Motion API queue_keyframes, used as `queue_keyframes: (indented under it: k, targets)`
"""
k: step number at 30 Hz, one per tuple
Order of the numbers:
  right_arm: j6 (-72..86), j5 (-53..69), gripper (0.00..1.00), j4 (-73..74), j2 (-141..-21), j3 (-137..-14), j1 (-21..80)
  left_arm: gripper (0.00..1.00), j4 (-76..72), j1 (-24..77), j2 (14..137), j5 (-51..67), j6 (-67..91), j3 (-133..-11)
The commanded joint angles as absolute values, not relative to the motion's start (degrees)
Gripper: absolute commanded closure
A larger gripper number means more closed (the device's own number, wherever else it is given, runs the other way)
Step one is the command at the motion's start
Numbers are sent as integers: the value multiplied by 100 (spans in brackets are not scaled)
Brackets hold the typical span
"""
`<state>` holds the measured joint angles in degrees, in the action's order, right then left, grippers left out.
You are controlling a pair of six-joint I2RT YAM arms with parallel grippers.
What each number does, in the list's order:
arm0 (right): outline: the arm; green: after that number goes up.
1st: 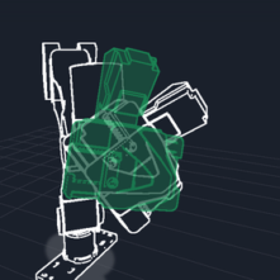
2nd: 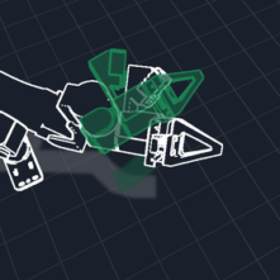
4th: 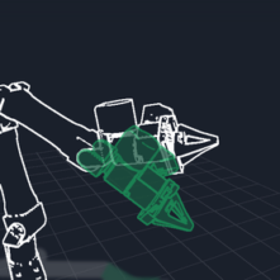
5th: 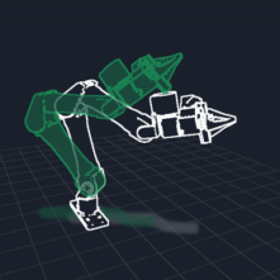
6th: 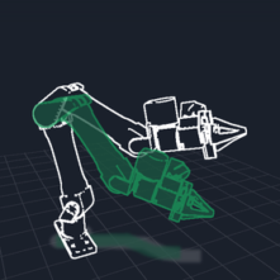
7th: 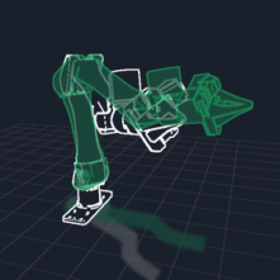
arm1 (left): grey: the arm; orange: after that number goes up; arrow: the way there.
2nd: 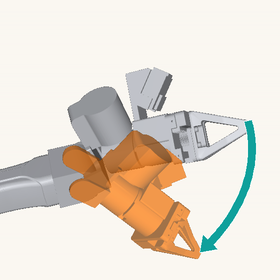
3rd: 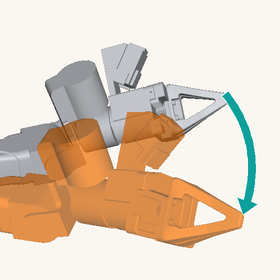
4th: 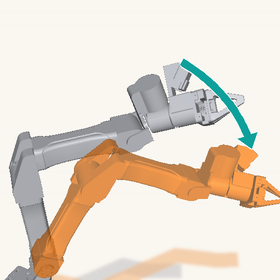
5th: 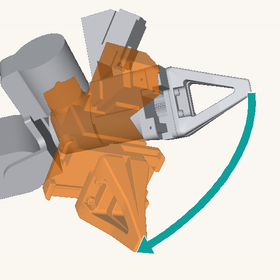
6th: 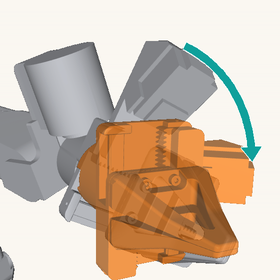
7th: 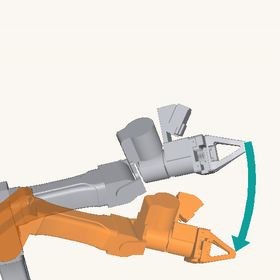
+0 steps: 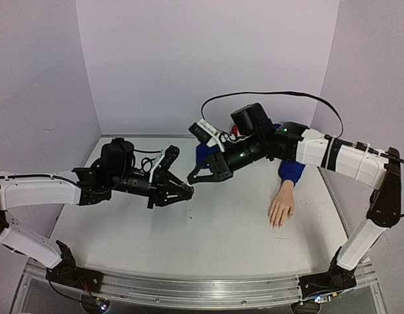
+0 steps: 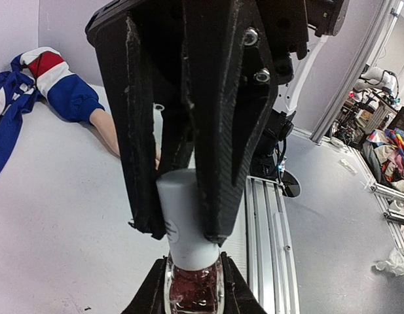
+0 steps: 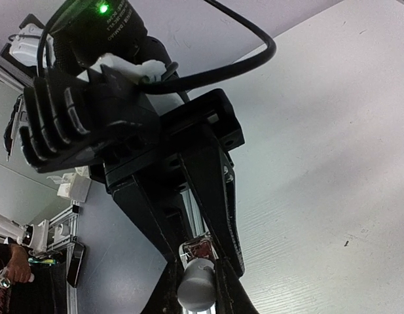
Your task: Paint the nails
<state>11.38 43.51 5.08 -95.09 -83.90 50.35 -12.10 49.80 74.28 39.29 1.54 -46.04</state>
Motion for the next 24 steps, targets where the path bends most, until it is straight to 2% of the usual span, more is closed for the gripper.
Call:
queue_keyframes:
  k: [1, 12, 24]
  targets:
    - [607, 4547, 100, 431, -9163, -8311, 5047, 100, -1486, 4951, 7472, 4398, 206, -4744]
    - [121, 4723, 100, 260, -8824, -7966, 5053, 100, -1444, 4939, 7762, 5227, 357, -4938]
    - [221, 4462, 100, 173, -8635, -7818, 5051, 100, -1425, 4927, 7790, 5091, 325, -4988]
